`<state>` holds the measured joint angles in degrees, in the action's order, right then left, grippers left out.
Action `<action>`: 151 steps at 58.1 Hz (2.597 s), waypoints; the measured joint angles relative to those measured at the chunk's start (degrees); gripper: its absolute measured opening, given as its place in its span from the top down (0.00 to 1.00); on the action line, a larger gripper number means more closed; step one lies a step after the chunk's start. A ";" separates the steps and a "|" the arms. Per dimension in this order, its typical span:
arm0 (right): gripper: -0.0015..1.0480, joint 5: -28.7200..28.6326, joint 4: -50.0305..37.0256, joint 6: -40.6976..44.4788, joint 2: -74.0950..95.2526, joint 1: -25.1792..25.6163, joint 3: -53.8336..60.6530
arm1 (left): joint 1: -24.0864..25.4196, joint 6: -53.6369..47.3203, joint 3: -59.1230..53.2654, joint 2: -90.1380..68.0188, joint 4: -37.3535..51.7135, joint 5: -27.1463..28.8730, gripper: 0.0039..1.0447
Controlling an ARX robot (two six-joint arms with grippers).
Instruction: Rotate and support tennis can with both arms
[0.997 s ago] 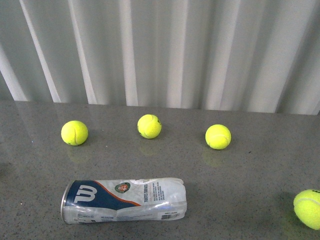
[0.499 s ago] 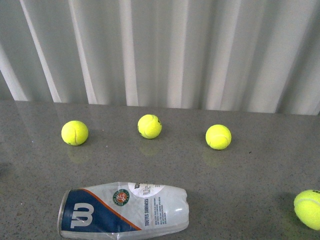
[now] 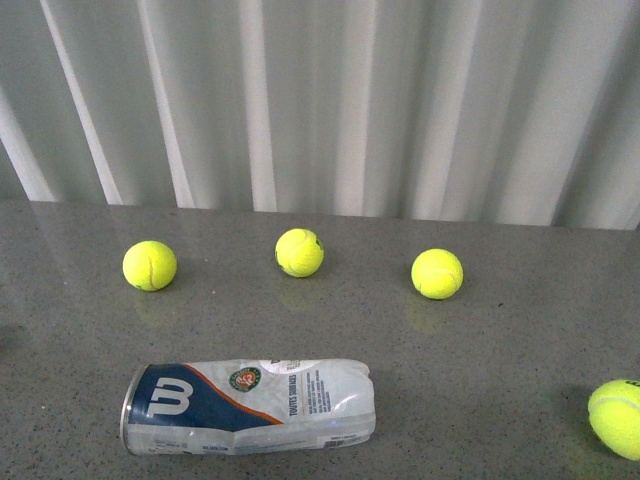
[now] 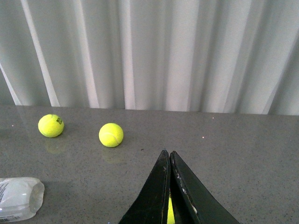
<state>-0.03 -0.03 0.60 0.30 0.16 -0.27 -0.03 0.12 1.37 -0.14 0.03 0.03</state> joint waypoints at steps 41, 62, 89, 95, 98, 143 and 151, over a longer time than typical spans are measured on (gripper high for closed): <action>0.08 0.00 0.00 -0.04 -0.09 -0.07 0.00 | 5.27 2.10 34.07 -43.32 -12.31 -26.40 0.06; 0.07 -0.02 0.00 -0.04 -0.09 -0.09 0.00 | -8.13 -7.58 58.80 -90.01 -15.23 -21.44 0.06; 0.07 0.00 0.00 -0.04 -0.09 -0.09 0.00 | -5.03 -8.37 44.02 -102.79 7.45 -14.53 0.06; 0.07 -0.02 0.00 -0.04 -0.09 -0.09 0.00 | -4.81 -8.31 43.89 -105.13 9.40 -14.14 0.06; 0.07 -0.02 0.00 -0.04 -0.09 -0.09 0.00 | -4.76 -8.31 43.89 -105.94 9.55 -13.38 0.06; 0.07 0.00 0.00 -0.04 -0.09 -0.09 0.00 | -9.25 8.90 40.72 -107.36 10.75 -23.15 0.06; 0.07 -0.02 0.00 -0.04 -0.09 -0.09 0.00 | -10.16 10.51 39.93 -108.21 11.67 -23.12 0.07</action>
<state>-0.05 -0.03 0.56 0.21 0.08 -0.27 -10.20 10.63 41.30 -108.36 11.70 -23.09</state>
